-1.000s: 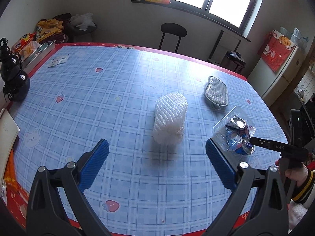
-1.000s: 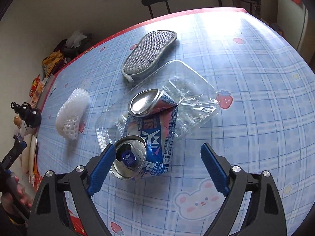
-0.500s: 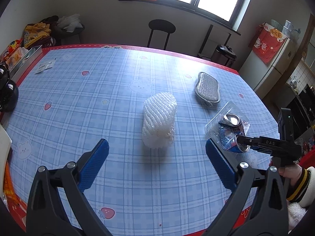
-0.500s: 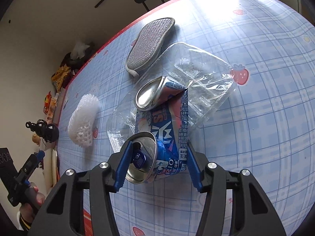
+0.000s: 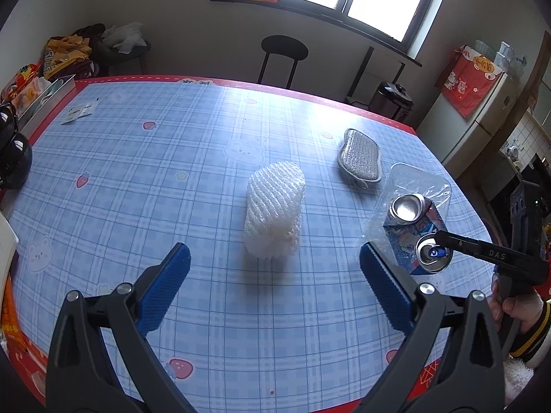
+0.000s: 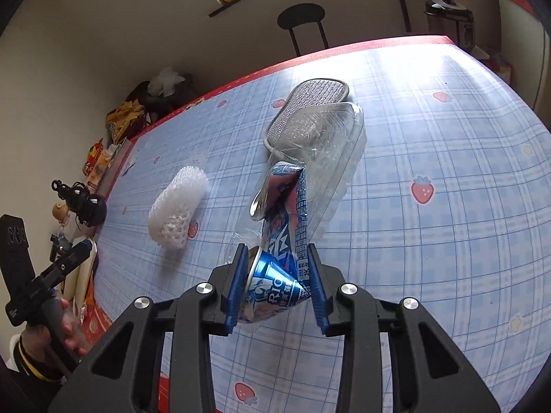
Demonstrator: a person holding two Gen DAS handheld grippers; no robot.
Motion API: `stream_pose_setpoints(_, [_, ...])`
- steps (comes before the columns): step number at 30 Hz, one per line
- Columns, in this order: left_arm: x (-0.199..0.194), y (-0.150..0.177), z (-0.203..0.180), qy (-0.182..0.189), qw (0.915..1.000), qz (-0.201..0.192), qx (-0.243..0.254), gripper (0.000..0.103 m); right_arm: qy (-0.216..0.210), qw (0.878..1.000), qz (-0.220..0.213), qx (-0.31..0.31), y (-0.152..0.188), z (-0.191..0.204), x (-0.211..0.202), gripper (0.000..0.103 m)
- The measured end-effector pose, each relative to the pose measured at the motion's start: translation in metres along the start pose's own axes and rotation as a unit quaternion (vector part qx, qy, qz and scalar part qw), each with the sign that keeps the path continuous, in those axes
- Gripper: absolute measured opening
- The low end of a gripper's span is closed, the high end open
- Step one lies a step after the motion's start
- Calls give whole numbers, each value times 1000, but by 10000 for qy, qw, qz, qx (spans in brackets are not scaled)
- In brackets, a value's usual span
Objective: Collect trash
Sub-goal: 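Lift the crushed blue can out of the clear plastic tray with the right tool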
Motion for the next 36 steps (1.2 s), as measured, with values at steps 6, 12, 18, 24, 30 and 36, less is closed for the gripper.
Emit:
stream_pose_setpoints(6, [-1,3,-7,59,10000,5,71,97,-234,9988,28,438,5,-7,-12,34])
stream_pose_setpoints(12, [1,9,-8,95,9999,63,23,97,-2,9953,456,855,35,-30,-9,35])
stream_pose_setpoints(18, [6,13,-14,152,9998,122,59,97,-58,9971,407,639,38,-23,-17,17])
stream_pose_setpoints(24, [7,17,-21,169,9996,172,160,97,282,9983,426,269,32,-27,-6,57])
stream_pose_setpoints(30, [2,19,-12,48,9998,159,142,97,286,9979,543,-200,22,-34,23,62])
stream_pose_setpoints(36, [1,20,2,-86,9998,176,-10,97,209,9961,667,-545,18,-33,44,67])
Point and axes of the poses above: each gripper's, at about its wrist camera, not at the fingertips, and x roughly the way its jaws point, z to its left, y to its underside, the point moved 10 cm from there along x, roughly the way its jaws point, and after that the axes turned 12 degrees about -x, right-handed, at the moved point
